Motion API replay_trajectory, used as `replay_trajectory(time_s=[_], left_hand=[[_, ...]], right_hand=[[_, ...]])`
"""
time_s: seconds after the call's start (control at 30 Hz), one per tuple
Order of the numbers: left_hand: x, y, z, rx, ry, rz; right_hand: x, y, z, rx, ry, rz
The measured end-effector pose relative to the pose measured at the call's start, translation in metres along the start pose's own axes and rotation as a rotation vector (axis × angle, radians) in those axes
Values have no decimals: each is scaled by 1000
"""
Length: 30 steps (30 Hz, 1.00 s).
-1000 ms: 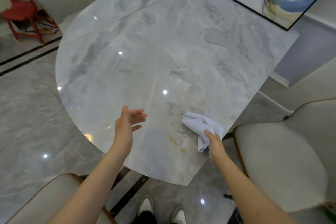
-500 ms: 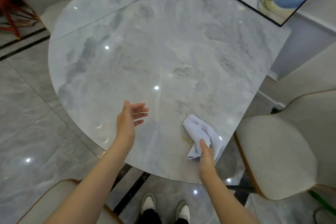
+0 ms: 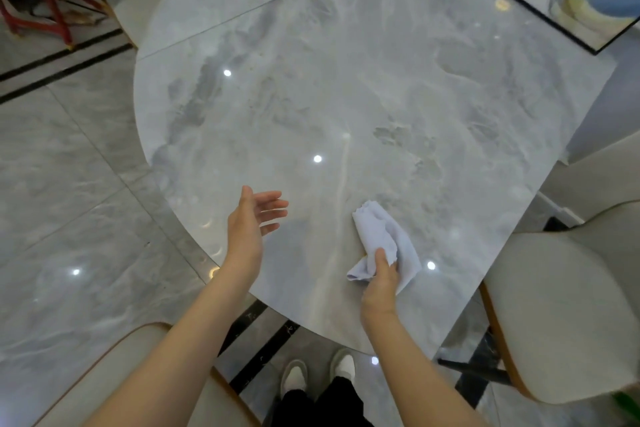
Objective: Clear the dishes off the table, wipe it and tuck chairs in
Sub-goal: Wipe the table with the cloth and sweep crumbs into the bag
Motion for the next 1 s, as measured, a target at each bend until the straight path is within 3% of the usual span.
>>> replay_trajectory(time_s=[0.6, 0.83, 1.0], left_hand=[[-20, 62, -21, -111, 132, -77], [-51, 89, -23, -92, 150, -104], [-92, 91, -33, -78, 80, -83]], right_hand=[[-37, -14, -74, 27, -276, -59], [-44, -14, -93, 3, -280, -54], [-53, -18, -118, 7, -251, -26]])
Point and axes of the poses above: each hand's wrist, its own x-axis away from the middle knuckle, its own z-axis out of the back of the hand, y = z × x, the point moved 6 cm from there along -x, towards the middle knuckle, and after that the axes turned 2 degrees about -x, right-handed, at the moved point
